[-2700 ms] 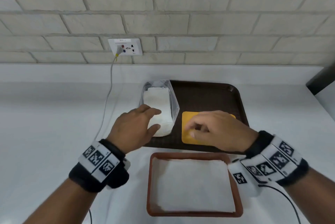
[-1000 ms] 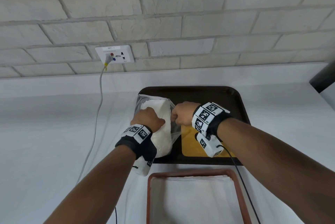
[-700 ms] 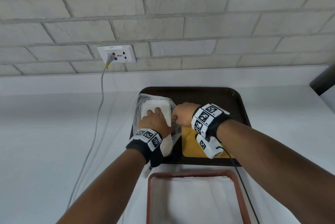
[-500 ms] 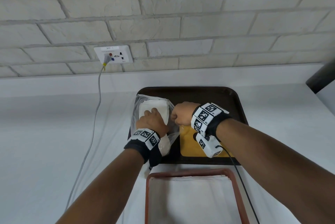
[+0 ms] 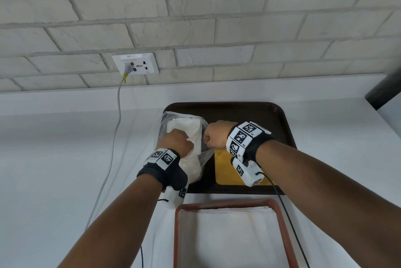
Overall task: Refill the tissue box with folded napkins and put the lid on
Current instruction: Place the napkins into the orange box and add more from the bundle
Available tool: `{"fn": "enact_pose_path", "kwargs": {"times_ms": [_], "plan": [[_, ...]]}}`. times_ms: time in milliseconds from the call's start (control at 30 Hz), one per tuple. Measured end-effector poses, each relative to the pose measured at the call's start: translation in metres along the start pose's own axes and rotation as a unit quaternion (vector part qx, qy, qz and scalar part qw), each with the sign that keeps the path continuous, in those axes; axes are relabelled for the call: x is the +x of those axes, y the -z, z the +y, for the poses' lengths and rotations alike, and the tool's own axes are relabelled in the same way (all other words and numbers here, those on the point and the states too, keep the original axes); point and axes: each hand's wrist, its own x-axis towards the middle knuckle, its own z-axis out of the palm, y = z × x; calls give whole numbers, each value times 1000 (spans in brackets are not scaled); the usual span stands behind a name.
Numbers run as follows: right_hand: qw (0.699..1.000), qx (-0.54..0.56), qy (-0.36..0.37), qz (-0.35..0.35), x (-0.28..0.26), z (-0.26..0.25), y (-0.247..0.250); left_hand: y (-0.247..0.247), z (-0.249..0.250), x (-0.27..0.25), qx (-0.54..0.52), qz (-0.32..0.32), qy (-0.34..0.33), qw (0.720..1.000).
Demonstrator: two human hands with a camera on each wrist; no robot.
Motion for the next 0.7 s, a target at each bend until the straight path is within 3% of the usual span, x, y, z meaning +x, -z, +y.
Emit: {"fn": "enact_pose_path", "kwargs": {"times_ms": [400,700], "plan": [[1000,3,-2,-8,-4,-5,3,12,2,-6,-90,-8,75,993],[1000,-16,-6,-10,-6,-8,6,26,-5,-17,-32,44,51,997]]}}
